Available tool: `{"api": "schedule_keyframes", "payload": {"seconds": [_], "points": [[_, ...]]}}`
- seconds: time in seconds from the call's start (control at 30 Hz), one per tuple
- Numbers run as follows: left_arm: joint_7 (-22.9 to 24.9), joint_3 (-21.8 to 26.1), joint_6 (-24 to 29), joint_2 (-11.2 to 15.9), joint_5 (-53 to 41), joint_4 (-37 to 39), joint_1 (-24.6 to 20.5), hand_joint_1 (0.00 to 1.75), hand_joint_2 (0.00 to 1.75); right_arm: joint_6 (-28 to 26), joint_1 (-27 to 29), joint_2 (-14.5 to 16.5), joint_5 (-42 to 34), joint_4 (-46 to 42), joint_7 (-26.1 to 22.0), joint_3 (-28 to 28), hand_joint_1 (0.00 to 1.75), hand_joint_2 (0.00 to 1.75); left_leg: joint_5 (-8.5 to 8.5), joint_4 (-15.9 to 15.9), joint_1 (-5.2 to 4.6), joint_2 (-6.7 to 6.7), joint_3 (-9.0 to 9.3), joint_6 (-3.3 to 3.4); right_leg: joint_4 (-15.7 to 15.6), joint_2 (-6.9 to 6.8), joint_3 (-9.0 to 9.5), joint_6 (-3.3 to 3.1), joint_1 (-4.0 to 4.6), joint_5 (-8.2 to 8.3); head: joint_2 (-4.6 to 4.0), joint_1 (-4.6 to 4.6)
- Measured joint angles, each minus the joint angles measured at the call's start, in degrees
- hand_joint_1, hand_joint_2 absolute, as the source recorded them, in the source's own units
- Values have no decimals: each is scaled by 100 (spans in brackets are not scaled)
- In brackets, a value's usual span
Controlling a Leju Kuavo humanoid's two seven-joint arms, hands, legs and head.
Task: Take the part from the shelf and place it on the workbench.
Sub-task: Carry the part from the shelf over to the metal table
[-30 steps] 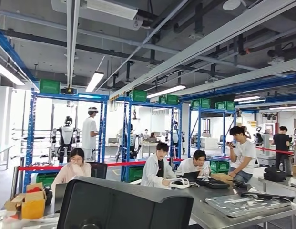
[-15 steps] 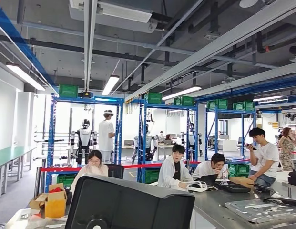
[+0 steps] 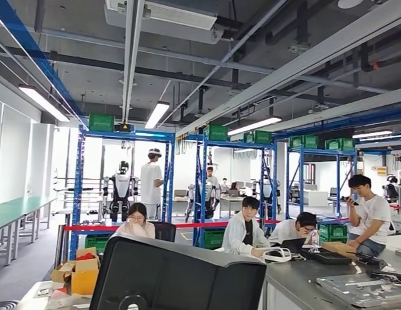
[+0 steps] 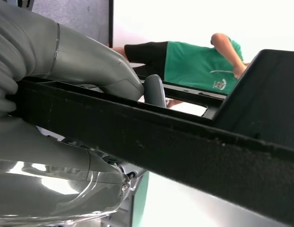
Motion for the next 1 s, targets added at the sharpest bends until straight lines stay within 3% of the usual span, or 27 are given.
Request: {"api": "schedule_keyframes", "payload": {"seconds": [0.1, 0.17, 0.27, 0.3, 0.33, 0.37, 0.43, 0.5, 0.57, 0.67, 0.73, 0.8, 0.83, 0.87, 0.93, 1.0], "points": [[-1, 1, -1, -2, -4, 0, 6, 0, 175, 0, -9, 7, -6, -9, -2, -6, 175, 175, -24, -50, 5, 3, 30, -62, -178, -6, 96, -23, -6, -40, 0, 0], [-1, 1, -2, 3, -9, 0, 2, 0, 175, 0, -17, 29, -9, -21, -4, -9, 175, 175, -143, 133, -4, 13, -26, -98, -324, -25, 220, -16, -51, -24, -1, 0], [-2, 3, 0, 21, -11, 0, 12, 0, 175, 0, -9, 49, -11, -19, -8, -8, 175, 175, -478, 1089, 36, 20, -568, -173, -378, -43, 339, -9, -82, -75, -1, 1], [-1, 3, 0, 25, -11, 0, 24, 0, 175, 0, 7, 48, -11, -15, -8, -6, 175, 175, -493, 1321, 62, 21, -741, -208, -377, -43, 373, 1, -90, -107, -1, 2], [-1, 3, 0, 25, -11, 0, 34, 0, 175, 0, 21, 48, -11, -12, -8, -5, 175, 175, -407, 1374, 90, 24, -831, -245, -372, -41, 413, 19, -103, -144, -1, 2], [0, 4, 0, 25, -13, 0, 42, 0, 175, 0, 31, 48, -11, -12, -8, -3, 175, 175, -206, 1196, 124, 28, -805, -286, -359, -38, 462, 48, -122, -190, -1, 2], [-1, 3, -1, 15, -15, 2, 41, 0, 175, 0, 37, 48, -11, -9, -8, -4, 175, 175, 230, 548, 181, 53, -575, -384, -293, -32, 545, 137, -149, -316, -1, 3], [-1, 3, -2, 5, -16, 3, 31, 0, 175, 0, 35, 51, -9, -6, -5, -4, 175, 175, 335, 162, 192, 72, -418, -354, -201, -23, 550, 219, -146, -424, -1, -9], [0, 4, -2, 6, -17, 2, 29, 0, 175, 0, 38, 54, -11, -4, -4, -6, 175, 175, 246, 138, 168, 64, -405, -222, -167, -16, 538, 262, -144, -469, -1, -18], [-3, 4, -1, 12, -17, 2, 41, 0, 175, 0, 27, 57, -23, -10, -8, -10, 175, 175, 191, 135, 149, 49, -336, -97, 83, -15, 449, 317, -175, -567, -1, -14], [-5, 4, 0, 21, -17, 2, 37, 0, 175, 0, 14, 57, -28, -12, -11, -12, 175, 175, 141, 128, 124, 46, -273, -33, 756, -15, 72, 333, -180, -803, -1, -15], [-5, 4, 0, 26, -17, 2, 34, 0, 175, 0, 25, 52, -28, -6, -12, -10, 175, 175, 80, 128, 77, 41, -207, 11, 1448, -13, -409, 301, -171, -988, -1, -15], [-6, 4, 0, 26, -17, 2, 35, 0, 175, 0, 33, 51, -28, -2, -12, -10, 175, 175, 47, 128, 53, 35, -167, 23, 1560, -11, -550, 264, -156, -943, -1, -15], [-5, 4, 0, 25, -17, 2, 36, 0, 175, 0, 37, 50, -28, -1, -12, -9, 175, 175, 13, 127, 35, 28, -120, 31, 1447, -9, -581, 217, -127, -781, -1, -15], [-5, 4, -1, 17, -17, 2, 36, 0, 175, 0, 32, 51, -28, 1, -12, -9, 175, 175, -58, 113, 24, 13, -17, 35, 729, -9, -383, 92, -22, -252, -1, -15], [-7, 4, -3, -9, -17, 2, 30, 0, 175, 1, 9, 56, -29, 1, -12, -9, 175, 175, -103, 63, 41, 6, 56, 11, 113, -4, -170, -35, 68, 30, 0, -15]]}}
